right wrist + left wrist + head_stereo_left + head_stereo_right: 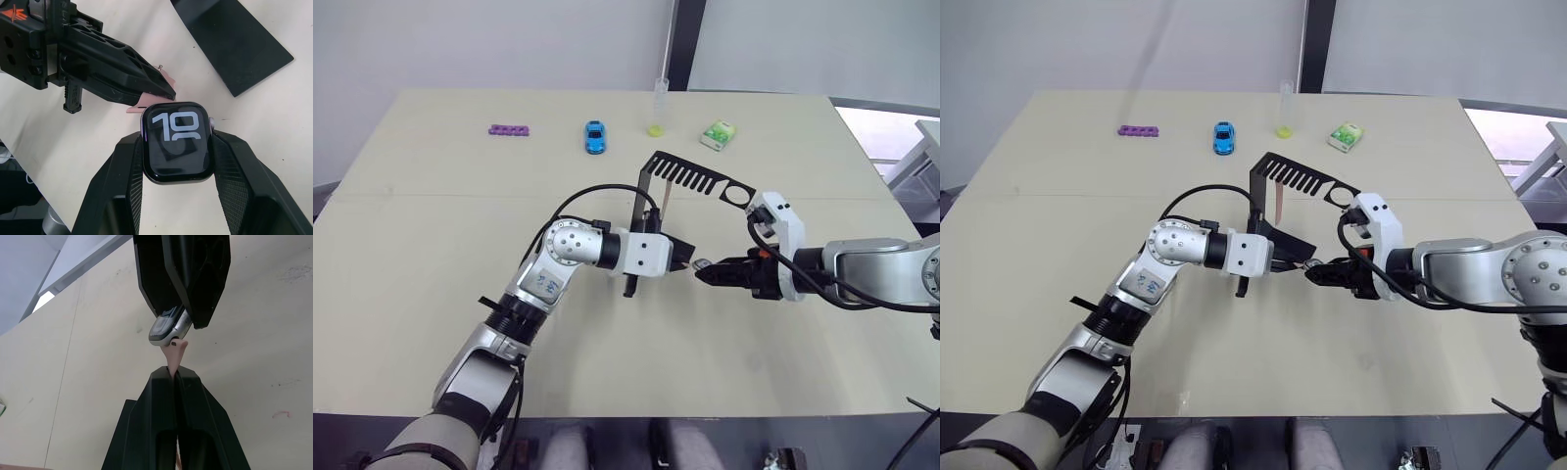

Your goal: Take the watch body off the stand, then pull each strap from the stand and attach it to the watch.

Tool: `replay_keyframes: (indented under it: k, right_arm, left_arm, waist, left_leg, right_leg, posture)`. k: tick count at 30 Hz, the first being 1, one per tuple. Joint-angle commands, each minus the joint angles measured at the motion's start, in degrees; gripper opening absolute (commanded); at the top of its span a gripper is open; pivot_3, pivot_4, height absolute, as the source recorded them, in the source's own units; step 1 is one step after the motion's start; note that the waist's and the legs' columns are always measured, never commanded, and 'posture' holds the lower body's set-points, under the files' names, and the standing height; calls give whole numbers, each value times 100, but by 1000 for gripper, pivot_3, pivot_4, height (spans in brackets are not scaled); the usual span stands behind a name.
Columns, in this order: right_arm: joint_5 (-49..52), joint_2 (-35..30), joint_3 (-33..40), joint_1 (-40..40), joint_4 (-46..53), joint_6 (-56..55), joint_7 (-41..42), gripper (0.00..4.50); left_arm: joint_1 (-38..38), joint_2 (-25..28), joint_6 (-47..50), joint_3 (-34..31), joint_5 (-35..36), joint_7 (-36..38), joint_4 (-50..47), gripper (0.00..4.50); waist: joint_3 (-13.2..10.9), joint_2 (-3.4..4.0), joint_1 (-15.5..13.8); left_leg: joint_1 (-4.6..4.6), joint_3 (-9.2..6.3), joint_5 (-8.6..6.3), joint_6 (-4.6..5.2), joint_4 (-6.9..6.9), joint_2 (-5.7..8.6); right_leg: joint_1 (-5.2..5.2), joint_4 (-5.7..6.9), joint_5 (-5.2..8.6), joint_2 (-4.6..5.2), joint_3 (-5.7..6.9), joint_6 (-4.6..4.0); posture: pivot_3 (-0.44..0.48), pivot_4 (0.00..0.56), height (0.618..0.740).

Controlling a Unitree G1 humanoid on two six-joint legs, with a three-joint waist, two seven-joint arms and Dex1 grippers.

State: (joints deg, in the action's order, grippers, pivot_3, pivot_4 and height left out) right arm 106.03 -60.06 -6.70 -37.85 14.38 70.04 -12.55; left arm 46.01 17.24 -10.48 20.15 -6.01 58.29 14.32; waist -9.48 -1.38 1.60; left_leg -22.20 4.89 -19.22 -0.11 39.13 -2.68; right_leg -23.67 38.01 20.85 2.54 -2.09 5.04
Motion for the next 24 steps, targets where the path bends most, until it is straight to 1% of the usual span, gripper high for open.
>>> replay_keyframes:
  k: [1,24]
  right_arm:
    - [456,56,-28,-128,272,-94,71,1553]
    - [517,97,-131,-220,339,-117,-13,1553]
  left_arm:
    - [230,-190,-122,43,111,-74,-176,0]
    - [222,-217,-120,56,101,-100,-195,0]
  waist:
    - [0,0,0]
    - [0,0,0]
  left_leg:
    - [0,0,0,0,0,0]
    - [-1,-3,0,0,1,0]
  right_leg:
    - [0,0,0,0,0,0]
    - [0,1,0,0,3,0]
  posture:
    - [0,150,740]
    - [0,150,740]
